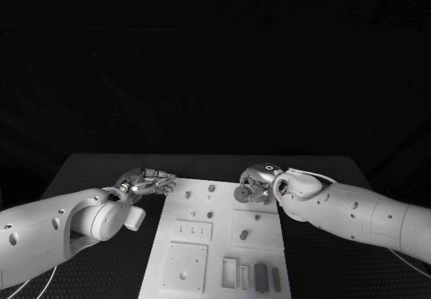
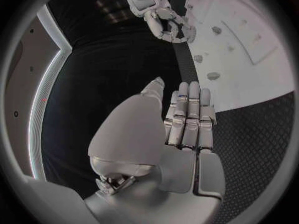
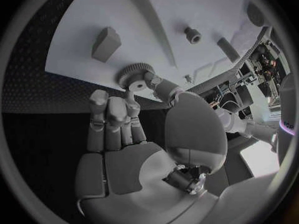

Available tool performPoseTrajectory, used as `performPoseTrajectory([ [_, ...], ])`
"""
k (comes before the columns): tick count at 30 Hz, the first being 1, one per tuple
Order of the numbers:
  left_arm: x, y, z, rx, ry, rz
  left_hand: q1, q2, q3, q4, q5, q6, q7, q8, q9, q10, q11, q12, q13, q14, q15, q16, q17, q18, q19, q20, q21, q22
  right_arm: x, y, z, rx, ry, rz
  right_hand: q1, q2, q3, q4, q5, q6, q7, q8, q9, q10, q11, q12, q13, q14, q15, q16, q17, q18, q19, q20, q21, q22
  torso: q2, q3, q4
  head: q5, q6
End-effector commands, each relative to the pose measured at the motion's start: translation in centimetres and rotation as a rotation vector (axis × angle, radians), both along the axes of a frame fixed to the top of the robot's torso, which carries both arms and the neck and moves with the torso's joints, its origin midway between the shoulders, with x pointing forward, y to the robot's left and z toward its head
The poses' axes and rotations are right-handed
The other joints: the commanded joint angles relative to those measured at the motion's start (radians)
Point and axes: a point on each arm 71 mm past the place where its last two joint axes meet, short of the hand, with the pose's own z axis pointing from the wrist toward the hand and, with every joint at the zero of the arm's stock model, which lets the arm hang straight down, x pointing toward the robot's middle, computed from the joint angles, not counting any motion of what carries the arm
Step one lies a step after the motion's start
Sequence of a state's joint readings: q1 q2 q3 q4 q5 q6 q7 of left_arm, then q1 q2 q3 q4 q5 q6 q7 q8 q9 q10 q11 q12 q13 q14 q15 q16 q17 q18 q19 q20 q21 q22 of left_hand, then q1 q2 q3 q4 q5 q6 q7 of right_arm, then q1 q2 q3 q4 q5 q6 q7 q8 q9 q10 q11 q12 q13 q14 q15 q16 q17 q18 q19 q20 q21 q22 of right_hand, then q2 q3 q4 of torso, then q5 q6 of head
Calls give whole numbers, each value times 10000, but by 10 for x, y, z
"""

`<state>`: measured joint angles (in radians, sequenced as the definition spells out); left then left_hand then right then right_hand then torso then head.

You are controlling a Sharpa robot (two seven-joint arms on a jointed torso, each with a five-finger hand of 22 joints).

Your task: Assemble the parts on the task board

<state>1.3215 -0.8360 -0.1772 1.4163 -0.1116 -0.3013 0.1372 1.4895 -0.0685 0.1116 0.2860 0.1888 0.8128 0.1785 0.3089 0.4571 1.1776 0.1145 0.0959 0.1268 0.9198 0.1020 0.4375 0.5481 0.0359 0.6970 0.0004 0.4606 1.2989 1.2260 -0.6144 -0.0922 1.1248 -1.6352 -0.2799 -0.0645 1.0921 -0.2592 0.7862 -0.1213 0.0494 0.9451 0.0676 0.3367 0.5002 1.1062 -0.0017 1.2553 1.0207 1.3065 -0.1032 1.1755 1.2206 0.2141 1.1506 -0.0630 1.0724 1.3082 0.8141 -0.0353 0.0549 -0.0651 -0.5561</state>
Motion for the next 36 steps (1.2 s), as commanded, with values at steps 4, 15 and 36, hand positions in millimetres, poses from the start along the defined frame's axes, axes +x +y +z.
performPoseTrajectory([
  [4, 0, -2, 1, -41, -58, -160, 38, -26, 3, 18, -31, 17, 58, -46, -8, 36, 13, -63, 3, 2, 39, -51, 17, 183, -18, 56, 46, -16, -6, 0, -15, -598, 267, 120, 32, 168, 338, -15, 374, 603, 348, 20, 22, 45, -62, 45, -32, 62, -90, 82, -17, 477, 14, 18, 76, 136, 2, 0, -7, -21, -23],
  [15, 0, -1, 1, -37, -69, -138, 43, -22, 6, 19, -30, 18, 58, -47, -7, 41, 12, -66, 4, 4, 39, -56, 22, 183, -19, 57, 47, -17, -12, 8, 6, -186, -1695, -185, -285, -197, 249, 223, 85, 744, 305, -4, 52, 199, -100, 45, -102, 226, -124, 109, -83, 477, 178, -24, 153, 118, -4, -8, -6, -4, 13],
  [36, -1, 2, 1, 10, -95, 23, 51, -14, 12, 21, -25, 21, 52, -50, -5, 46, 8, -79, 5, -1, 41, -73, 32, 183, -21, 58, 50, -21, -33, 53, 29, -352, -3803, 1025, -419, -414, 191, 403, 11, 846, 261, -13, 80, 303, -146, 25, -150, 275, -164, 87, -138, 477, 343, -115, 214, 104, 1, 11, 2, 70, 66],
])
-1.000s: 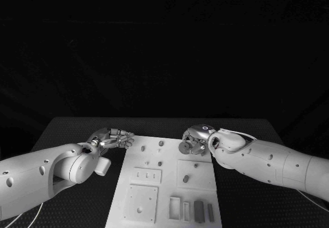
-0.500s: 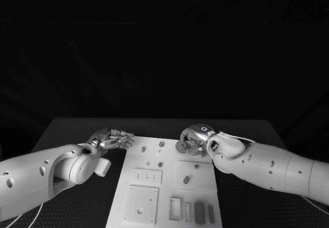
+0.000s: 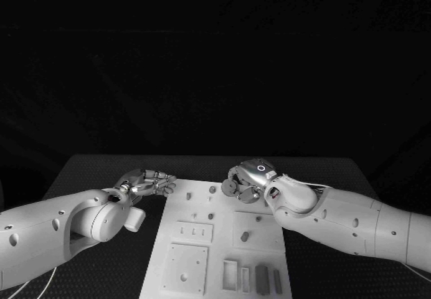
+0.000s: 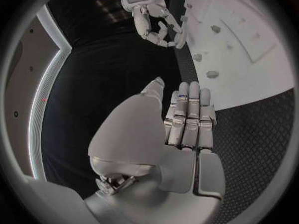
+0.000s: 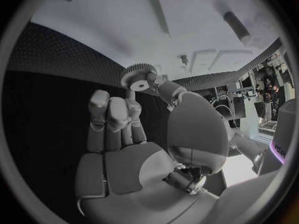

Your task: Assemble the parts on the task board

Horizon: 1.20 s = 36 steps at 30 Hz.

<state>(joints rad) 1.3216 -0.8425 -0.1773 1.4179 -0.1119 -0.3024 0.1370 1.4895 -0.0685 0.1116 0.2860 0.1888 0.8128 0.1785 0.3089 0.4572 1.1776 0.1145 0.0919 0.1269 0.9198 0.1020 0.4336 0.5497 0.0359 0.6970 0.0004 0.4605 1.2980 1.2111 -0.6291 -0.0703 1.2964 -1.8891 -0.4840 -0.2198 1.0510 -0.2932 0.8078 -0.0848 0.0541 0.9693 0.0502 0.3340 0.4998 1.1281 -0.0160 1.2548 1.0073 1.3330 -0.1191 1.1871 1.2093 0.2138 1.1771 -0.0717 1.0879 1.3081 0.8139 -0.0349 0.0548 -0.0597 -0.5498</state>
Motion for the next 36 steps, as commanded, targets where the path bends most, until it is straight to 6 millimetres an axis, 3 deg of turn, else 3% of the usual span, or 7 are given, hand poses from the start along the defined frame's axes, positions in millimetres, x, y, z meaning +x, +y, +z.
performPoseTrajectory([
  [1, 0, -1, 1, -5, -96, -32, 51, -14, 12, 21, -24, 21, 52, -50, -5, 46, 8, -39, 5, -1, 41, -35, 16, 184, -21, 58, 50, -13, -3, 12, 4, -513, -976, 253, -9, -77, -31, 20, -38, 606, 431, 14, 85, 93, -5, 30, -18, 12, -7, -25, -23, 480, 78, -31, 62, 107, 1, 6, -4, 19, 3],
  [5, 0, -4, 1, -18, -111, -76, 52, -15, 13, 21, -24, 21, 51, -51, -5, 46, 8, -41, 5, -3, 42, -37, 17, 184, -22, 58, 51, -13, -4, 21, 4, -585, -1040, 408, -35, -82, -56, -37, -44, 607, 426, 10, 91, 123, -10, 27, -28, -5, -12, -53, -53, 480, 77, -42, 70, 112, 1, -6, 4, 12, 48],
  [7, 1, -8, 1, -44, -118, -164, 51, -16, 12, 22, -24, 21, 52, -52, -5, 46, 9, -42, 5, -3, 42, -39, 18, 183, -22, 58, 51, -14, -3, 24, 3, -580, -1051, 436, -89, -86, -82, -72, -48, 597, 427, 2, 95, 140, -9, 16, -41, -47, -10, -120, -117, 480, 63, -43, 69, 114, -2, -9, 42, -44, 88],
  [14, 1, -10, 1, -30, -115, -124, 43, -14, 9, 28, -26, 20, 53, -53, -5, 47, 11, -47, 6, -6, 44, -45, 21, 181, -23, 61, 52, -15, -2, 37, -1, -707, -1095, 582, -95, -81, -64, -131, -45, 592, 426, -4, 101, 159, -10, 1, -57, -58, -11, -144, -144, 480, 55, -50, 68, 114, -5, -15, 78, 5, 55],
  [28, 3, -12, 2, -49, -134, -102, 32, -21, 3, 28, -31, 18, 59, -58, -4, 46, 18, -58, 6, -13, 47, -58, 26, 180, -24, 64, 54, -18, -5, 59, -12, -1106, -993, 888, -73, -79, 27, -200, -45, 583, 428, -16, 110, 193, -8, -21, -82, -57, -8, -162, -172, 480, 57, -56, 67, 109, -3, -24, 86, 57, 22],
  [36, 2, -12, 2, -60, -131, -124, 31, -22, 2, 28, -31, 18, 60, -59, -4, 46, 18, -60, 6, -13, 48, -61, 28, 180, -25, 64, 54, -19, -5, 65, -16, -1274, -867, 965, -54, -79, 70, -227, -45, 580, 429, -20, 113, 205, -7, -26, -89, -52, -8, -161, -176, 480, 63, -58, 69, 106, -3, -19, 58, 111, 13],
])
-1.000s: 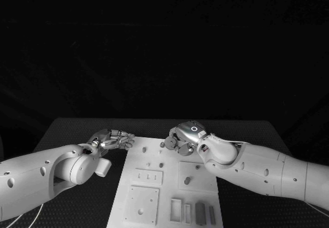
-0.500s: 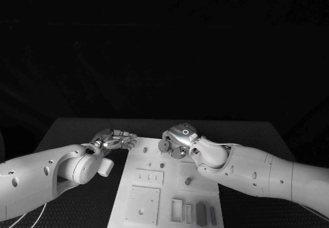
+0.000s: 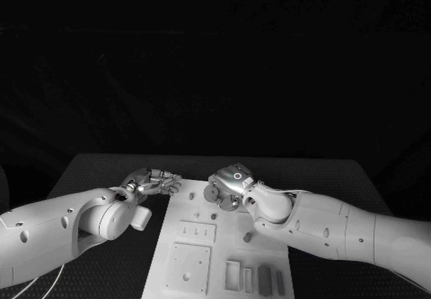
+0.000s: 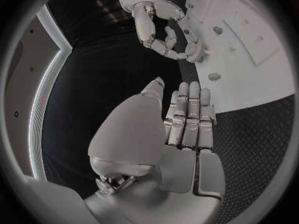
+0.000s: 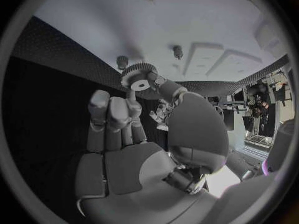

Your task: Assemble the parts on the task board

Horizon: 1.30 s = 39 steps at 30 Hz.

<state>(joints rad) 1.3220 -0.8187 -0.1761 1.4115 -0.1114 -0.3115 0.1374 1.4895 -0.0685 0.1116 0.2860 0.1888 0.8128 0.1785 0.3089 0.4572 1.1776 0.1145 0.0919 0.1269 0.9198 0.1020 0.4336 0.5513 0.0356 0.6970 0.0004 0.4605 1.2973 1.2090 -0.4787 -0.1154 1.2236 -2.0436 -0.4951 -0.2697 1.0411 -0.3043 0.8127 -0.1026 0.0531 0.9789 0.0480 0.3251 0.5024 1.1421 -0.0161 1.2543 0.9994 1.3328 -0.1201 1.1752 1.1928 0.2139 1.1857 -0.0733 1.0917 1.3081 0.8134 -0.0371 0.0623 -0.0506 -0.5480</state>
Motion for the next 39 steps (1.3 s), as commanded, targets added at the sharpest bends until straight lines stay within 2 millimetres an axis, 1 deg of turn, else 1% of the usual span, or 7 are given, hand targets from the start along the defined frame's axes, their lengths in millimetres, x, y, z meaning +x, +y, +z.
performPoseTrajectory([
  [1, 0, -2, 2, -41, -92, -41, 31, -23, 2, 28, -32, 18, 60, -59, -4, 46, 19, -61, 6, -13, 48, -62, 13, 184, -25, 64, 54, -11, 0, 2, -3, -303, 8, 16, 46, 32, 24, -52, -35, 484, 451, 68, 88, 66, -5, -21, -10, -50, 3, -44, -12, 479, -24, -43, 31, 107, 3, 3, -16, 22, -5],
  [9, 0, -4, 2, -56, -89, -92, 30, -22, 2, 27, -32, 20, 59, -60, -3, 50, 18, -65, 7, -14, 48, -67, 17, 184, -25, 64, 55, -12, 1, 5, -9, -526, 144, 16, 50, 35, 49, -72, -35, 478, 455, 62, 90, 75, -2, -26, -15, -44, 6, -41, -15, 479, -19, -42, 33, 105, 5, 11, -15, 31, -15],
  [26, 0, -5, 1, -60, -83, -115, 28, -23, 0, 26, -33, 21, 58, -62, -2, 53, 17, -72, 8, -12, 48, -75, 24, 185, -26, 65, 58, -15, 3, 9, -15, -539, 315, 33, 50, 37, 81, -91, -36, 472, 459, 55, 92, 85, 2, -30, -20, -38, 9, -39, -20, 479, -11, -40, 35, 103, 3, 26, -27, 75, -16],
  [30, 0, -6, 1, -64, -75, -135, 27, -22, 0, 27, -33, 21, 59, -63, -2, 54, 17, -73, 8, -11, 48, -76, 26, 185, -26, 65, 58, -15, 3, 11, -17, -538, 356, 37, 40, 36, 100, -104, -35, 436, 470, 32, 87, 79, 10, -36, -21, -48, 13, -62, -45, 479, -9, -37, 33, 100, 4, 21, -43, 75, -25],
  [32, 0, -6, 1, -69, -71, -151, 26, -21, 1, 27, -33, 22, 59, -63, -1, 55, 18, -74, 8, -10, 48, -76, 27, 185, -26, 65, 58, -16, 3, 11, -18, -555, 381, 28, 35, 36, 108, -108, -36, 424, 474, 24, 86, 73, 15, -37, -20, -48, 17, -64, -49, 479, -8, -36, 32, 98, 4, 17, -41, 76, -14],
  [35, 0, -6, 1, -69, -69, -156, 25, -20, 0, 28, -33, 22, 60, -63, -1, 57, 18, -75, 9, -9, 48, -78, 29, 185, -26, 65, 59, -16, 4, 11, -19, -565, 382, 5, 27, 36, 116, -116, -38, 410, 481, 15, 85, 63, 21, -40, -18, -50, 22, -69, -54, 479, -9, -34, 30, 96, 3, 21, -26, 81, -25],
  [39, 0, -6, 1, -67, -64, -154, 24, -19, 0, 28, -34, 23, 60, -64, -1, 58, 18, -76, 9, -8, 48, -79, 31, 186, -26, 65, 60, -17, 5, 10, -21, -619, 446, -52, 15, 34, 133, -168, -40, 355, 502, -19, 81, 13, 42, -59, -14, -59, 39, -88, -73, 479, -23, -29, 14, 88, 4, 20, -28, 80, -24],
])
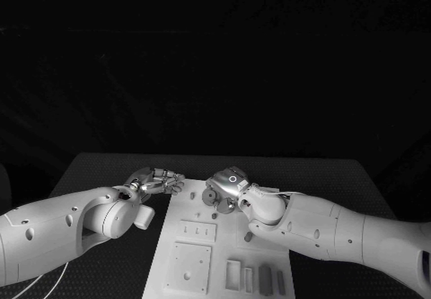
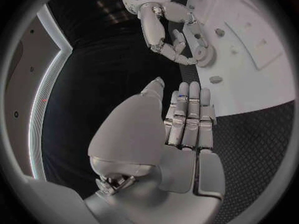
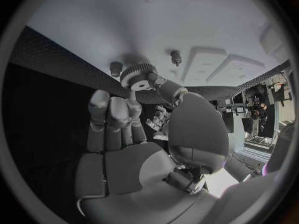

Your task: Assemble the parts on the task board

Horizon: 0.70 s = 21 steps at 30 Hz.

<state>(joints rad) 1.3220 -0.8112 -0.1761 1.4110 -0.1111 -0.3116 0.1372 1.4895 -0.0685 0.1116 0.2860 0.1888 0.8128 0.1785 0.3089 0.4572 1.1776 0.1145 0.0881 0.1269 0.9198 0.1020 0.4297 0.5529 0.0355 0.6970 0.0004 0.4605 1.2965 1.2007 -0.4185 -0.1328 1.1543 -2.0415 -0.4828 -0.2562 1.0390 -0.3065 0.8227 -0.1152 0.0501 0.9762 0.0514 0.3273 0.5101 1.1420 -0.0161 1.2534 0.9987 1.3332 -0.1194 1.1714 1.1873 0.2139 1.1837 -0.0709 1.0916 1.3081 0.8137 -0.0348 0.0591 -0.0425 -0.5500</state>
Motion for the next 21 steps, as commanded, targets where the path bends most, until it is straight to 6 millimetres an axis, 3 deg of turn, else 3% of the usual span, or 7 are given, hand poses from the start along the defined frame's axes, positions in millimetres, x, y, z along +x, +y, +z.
performPoseTrajectory([
  [1, 0, -2, 1, -46, -67, -78, 24, -19, 0, 27, -34, 23, 60, -64, 0, 59, 17, -38, 9, -8, 48, -40, 15, 187, -26, 65, 60, -9, 1, -4, -8, -292, 274, -151, 28, 55, 32, -55, -11, 369, 474, -49, 4, 0, 47, -56, -7, -68, 37, -57, -23, 479, -7, -51, 11, 85, 1, -5, 5, -1, -5],
  [6, 0, -2, 1, -44, -64, -76, 23, -20, -1, 27, -35, 23, 60, -65, 0, 60, 17, -40, 10, -7, 48, -42, 17, 187, -26, 65, 61, -10, 2, -5, -10, -431, 485, -227, -8, 62, 23, -179, -12, -29, 591, -275, -77, -50, 150, -85, -10, -83, 124, -94, -60, 479, -28, -40, -23, 65, 5, -5, 1, 8, -11],
  [21, 0, -1, 1, -38, -64, -61, 27, -28, -4, 25, -37, 22, 65, -68, 1, 62, 21, -49, 11, -5, 48, -51, 26, 188, -28, 65, 63, -13, 3, -10, -12, -495, 739, -346, 7, 65, 55, -222, -11, -146, 657, -347, -112, -18, 218, -89, -26, -66, 194, -94, -77, 479, -18, -27, -25, 59, -1, 5, -5, -5, -43],
])
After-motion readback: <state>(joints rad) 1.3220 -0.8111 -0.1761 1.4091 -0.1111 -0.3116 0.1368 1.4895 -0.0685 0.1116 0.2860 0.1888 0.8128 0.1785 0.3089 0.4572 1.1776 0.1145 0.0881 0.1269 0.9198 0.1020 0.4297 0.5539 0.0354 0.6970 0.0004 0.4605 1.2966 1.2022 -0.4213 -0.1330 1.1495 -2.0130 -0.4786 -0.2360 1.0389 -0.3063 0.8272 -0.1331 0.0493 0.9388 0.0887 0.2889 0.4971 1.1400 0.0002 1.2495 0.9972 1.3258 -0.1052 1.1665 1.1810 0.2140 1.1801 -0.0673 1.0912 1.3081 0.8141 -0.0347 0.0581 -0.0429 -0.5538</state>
